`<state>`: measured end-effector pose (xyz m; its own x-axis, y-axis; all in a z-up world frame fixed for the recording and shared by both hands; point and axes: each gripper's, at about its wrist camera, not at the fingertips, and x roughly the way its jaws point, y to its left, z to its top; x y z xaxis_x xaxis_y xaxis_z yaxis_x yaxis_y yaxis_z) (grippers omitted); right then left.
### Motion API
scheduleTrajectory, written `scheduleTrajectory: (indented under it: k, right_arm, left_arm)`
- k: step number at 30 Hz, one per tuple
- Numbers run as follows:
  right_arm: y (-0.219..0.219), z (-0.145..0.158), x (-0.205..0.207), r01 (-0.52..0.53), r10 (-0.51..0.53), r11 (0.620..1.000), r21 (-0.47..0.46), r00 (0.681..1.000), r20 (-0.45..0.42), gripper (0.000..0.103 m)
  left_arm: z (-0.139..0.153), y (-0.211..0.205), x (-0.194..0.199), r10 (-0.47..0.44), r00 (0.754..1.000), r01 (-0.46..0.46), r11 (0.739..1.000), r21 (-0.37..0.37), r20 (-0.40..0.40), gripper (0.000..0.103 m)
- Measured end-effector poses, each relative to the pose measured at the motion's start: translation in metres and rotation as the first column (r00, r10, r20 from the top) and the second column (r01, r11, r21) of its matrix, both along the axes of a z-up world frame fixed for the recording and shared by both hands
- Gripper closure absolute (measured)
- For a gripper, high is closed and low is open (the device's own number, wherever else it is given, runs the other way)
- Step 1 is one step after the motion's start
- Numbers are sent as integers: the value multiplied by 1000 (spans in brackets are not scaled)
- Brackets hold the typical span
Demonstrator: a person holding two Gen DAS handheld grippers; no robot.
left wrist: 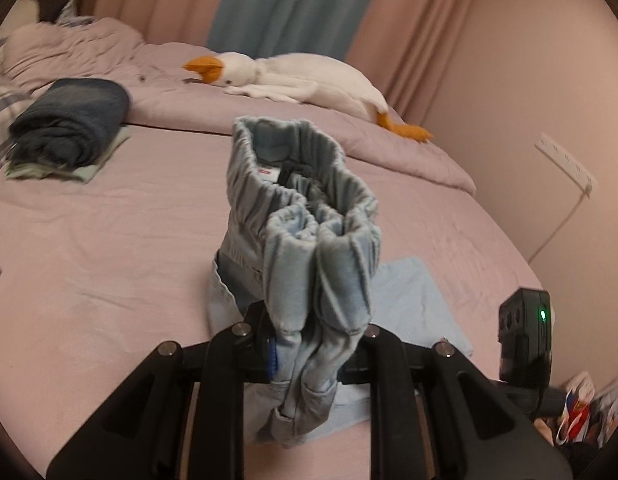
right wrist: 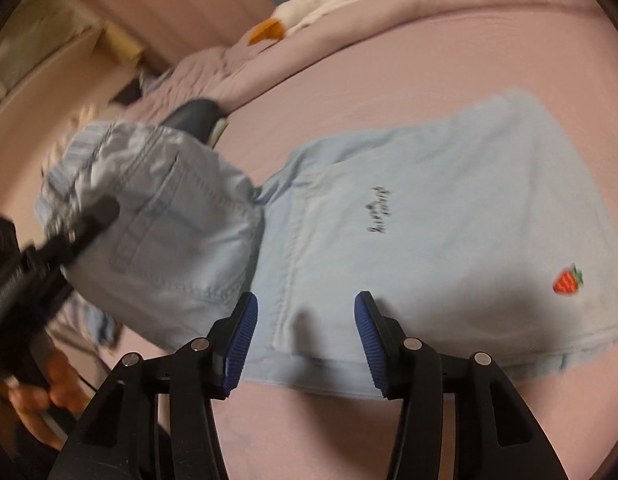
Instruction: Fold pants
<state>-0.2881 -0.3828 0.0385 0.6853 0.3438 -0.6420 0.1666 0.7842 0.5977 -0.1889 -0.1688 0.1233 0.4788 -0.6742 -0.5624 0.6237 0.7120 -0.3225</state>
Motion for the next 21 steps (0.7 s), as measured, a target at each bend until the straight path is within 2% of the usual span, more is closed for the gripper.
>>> scheduleTrajectory:
  k: [3, 5, 9, 13, 16, 18, 19, 20, 21]
  right_arm:
    - [-10, -16, -3, 57, -60, 983, 175, 998, 10, 49]
    - [-23, -28, -6, 95, -106, 943, 320, 994, 17, 49]
    - [-33, -45, -9, 144, -184, 848, 511, 983, 27, 48]
    - [-40, -47, -20, 159, -217, 795, 585, 976, 29, 48]
    - [-43, -47, -13, 168, -238, 762, 626, 971, 29, 45]
    - [-43, -49, -9, 174, -257, 732, 658, 966, 31, 44]
    - [-42, -51, -10, 176, -263, 720, 672, 964, 30, 42]
    - [-42, -52, -9, 177, -268, 708, 683, 963, 28, 41]
    - [-44, -52, -10, 178, -271, 700, 691, 962, 27, 40]
  left_arm:
    - [-6, -20, -4, -38, 999, 37, 999, 36, 8, 84]
    - [-11, -30, -7, -48, 999, 48, 997, 55, 2, 84]
    - [-24, -48, -11, -89, 996, 90, 992, 87, -17, 83]
    - [-37, -63, -10, -122, 992, 126, 984, 126, -39, 82]
    - [-49, -76, -8, -142, 987, 152, 978, 142, -79, 78]
    - [-57, -82, -8, -158, 981, 174, 973, 153, -108, 73]
    - [-61, -84, -7, -168, 978, 186, 971, 153, -123, 66]
    - [-65, -86, -7, -177, 974, 198, 968, 152, -140, 50]
    - [-69, -86, -7, -188, 968, 212, 966, 145, -166, 42]
